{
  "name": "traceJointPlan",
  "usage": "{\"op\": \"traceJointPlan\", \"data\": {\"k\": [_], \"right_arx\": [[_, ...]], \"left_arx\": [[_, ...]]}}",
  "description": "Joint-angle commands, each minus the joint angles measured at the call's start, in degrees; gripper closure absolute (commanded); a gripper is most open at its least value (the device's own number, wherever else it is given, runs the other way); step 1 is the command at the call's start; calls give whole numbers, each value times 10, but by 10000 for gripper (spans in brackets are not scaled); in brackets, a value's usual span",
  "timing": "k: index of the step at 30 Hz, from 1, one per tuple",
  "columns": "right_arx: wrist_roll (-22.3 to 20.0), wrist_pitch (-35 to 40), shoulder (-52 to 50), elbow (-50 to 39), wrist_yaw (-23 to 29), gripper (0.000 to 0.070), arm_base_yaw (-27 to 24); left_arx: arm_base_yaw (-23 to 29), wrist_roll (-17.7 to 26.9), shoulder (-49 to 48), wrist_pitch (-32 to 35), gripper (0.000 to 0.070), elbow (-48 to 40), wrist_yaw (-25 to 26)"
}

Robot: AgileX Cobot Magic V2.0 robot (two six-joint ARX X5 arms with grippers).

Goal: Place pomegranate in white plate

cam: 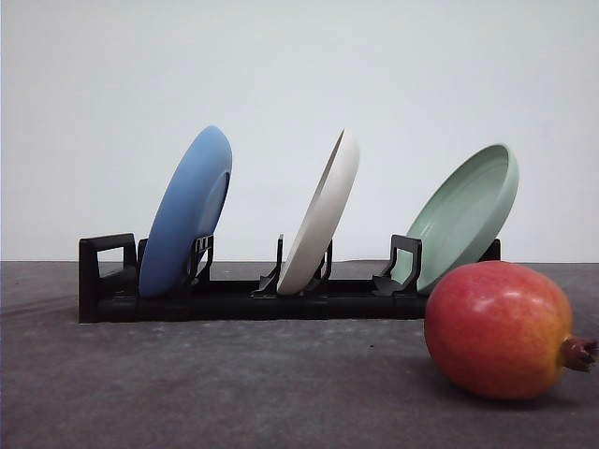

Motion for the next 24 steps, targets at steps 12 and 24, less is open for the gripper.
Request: {"op": "traceJointPlan", "data": {"k": [12,24], "right_arx": [[-3,5,29,11,-2,147,10],[0,5,29,11,-2,147,35]], "left_arx": [[-26,-10,71,27,57,11,-2],[-221,-38,255,30,59,151,-209]]}}
